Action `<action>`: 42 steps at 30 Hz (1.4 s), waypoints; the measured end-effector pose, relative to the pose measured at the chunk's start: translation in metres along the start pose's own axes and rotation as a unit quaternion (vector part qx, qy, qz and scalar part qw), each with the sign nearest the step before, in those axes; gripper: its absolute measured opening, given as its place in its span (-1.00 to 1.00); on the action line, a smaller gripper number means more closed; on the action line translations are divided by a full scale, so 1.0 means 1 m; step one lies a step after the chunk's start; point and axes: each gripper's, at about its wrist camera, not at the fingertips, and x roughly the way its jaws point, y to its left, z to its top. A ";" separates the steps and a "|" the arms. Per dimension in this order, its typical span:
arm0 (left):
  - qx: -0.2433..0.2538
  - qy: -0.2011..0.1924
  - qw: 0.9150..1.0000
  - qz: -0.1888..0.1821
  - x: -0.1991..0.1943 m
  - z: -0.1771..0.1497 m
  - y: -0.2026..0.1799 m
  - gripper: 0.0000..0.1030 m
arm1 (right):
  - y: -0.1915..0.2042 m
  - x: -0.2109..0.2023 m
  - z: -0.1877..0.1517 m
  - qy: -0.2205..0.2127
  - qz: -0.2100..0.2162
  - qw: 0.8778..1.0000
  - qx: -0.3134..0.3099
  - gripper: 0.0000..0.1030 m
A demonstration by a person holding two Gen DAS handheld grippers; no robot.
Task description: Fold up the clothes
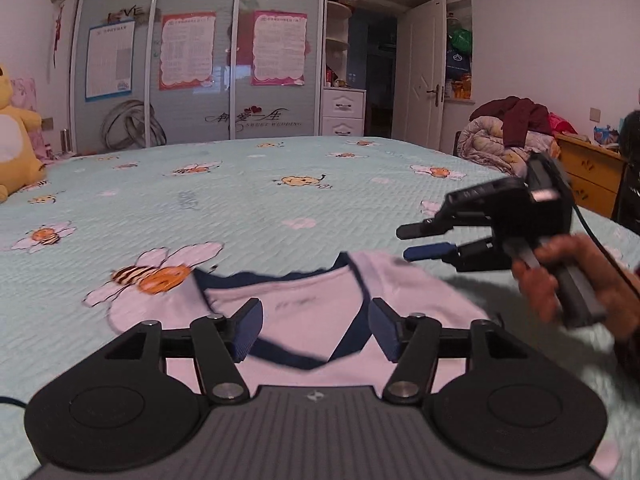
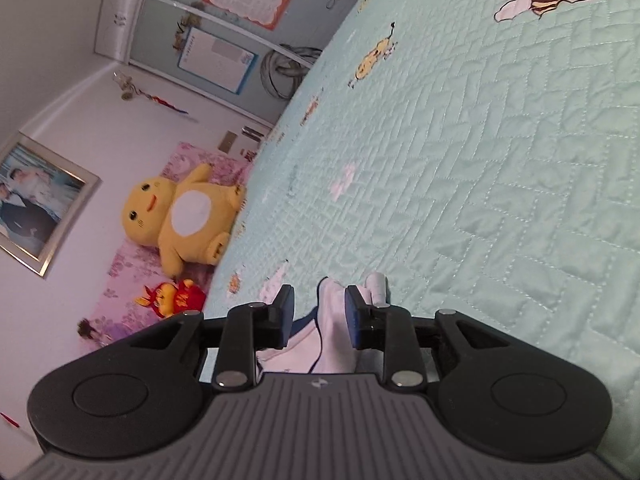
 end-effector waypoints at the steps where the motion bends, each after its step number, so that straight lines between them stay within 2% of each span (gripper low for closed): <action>1: -0.004 0.002 1.000 0.005 0.000 -0.003 0.004 0.27 | 0.002 0.003 -0.001 0.003 -0.013 1.000 -0.006 -0.42; 5: -0.042 0.006 0.999 0.016 -0.004 -0.016 0.021 0.27 | 0.011 0.014 -0.004 0.015 -0.058 0.997 -0.039 -0.38; 7: -0.051 0.006 0.998 0.020 -0.005 -0.020 0.026 0.28 | 0.019 0.019 -0.008 0.020 -0.089 0.993 -0.076 -0.37; 10: -0.063 0.012 0.998 0.023 -0.004 -0.027 0.032 0.28 | 0.031 0.026 -0.011 0.025 -0.111 0.986 -0.120 -0.41; 11: -0.068 0.015 0.997 0.024 -0.004 -0.028 0.033 0.28 | 0.034 0.029 -0.012 0.025 -0.118 0.984 -0.133 -0.58; 12: -0.075 0.017 0.997 0.024 -0.004 -0.030 0.034 0.28 | 0.034 0.028 -0.011 0.023 -0.102 0.986 -0.130 -0.73; 13: -0.083 0.019 0.996 0.025 -0.004 -0.032 0.036 0.28 | 0.032 0.024 -0.009 0.019 -0.077 0.990 -0.121 -0.97; 18: -0.118 0.037 0.992 0.028 -0.002 -0.040 0.047 0.32 | 0.011 0.011 -0.001 -0.004 0.054 0.997 -0.052 -0.97; 21: -0.127 0.057 0.990 0.032 0.004 -0.042 0.050 0.32 | -0.011 0.018 -0.001 0.009 0.022 0.999 -0.037 -0.97; 22: -0.125 0.059 0.990 0.032 0.004 -0.042 0.049 0.33 | -0.018 0.020 -0.003 0.011 0.021 0.999 -0.026 -0.91; 25: -0.106 0.051 0.992 0.034 0.002 -0.037 0.043 0.33 | -0.033 0.015 -0.006 -0.003 0.044 0.999 0.009 -0.85; 28: -0.086 0.040 0.995 0.035 -0.001 -0.030 0.035 0.33 | -0.043 0.005 -0.005 -0.028 0.083 0.996 0.033 -0.47; 30: -0.068 0.033 0.997 0.035 -0.002 -0.024 0.029 0.33 | -0.048 0.002 -0.003 -0.033 0.097 0.994 0.041 -0.46; 34: -0.032 0.033 0.997 0.055 0.002 -0.017 0.017 0.33 | -0.045 0.004 -0.001 -0.023 0.083 0.996 0.023 -0.45; 36: -0.047 0.036 0.996 0.072 0.002 -0.018 0.019 0.33 | -0.039 0.007 -0.001 -0.016 0.067 0.998 0.001 -0.45; 39: -0.085 0.043 0.992 0.081 -0.001 -0.023 0.031 0.34 | -0.021 0.011 -0.009 -0.015 0.035 0.997 -0.068 -0.45; 42: -0.082 0.053 0.992 0.084 -0.003 -0.030 0.033 0.35 | -0.003 0.017 -0.019 -0.013 0.000 0.990 -0.137 -0.44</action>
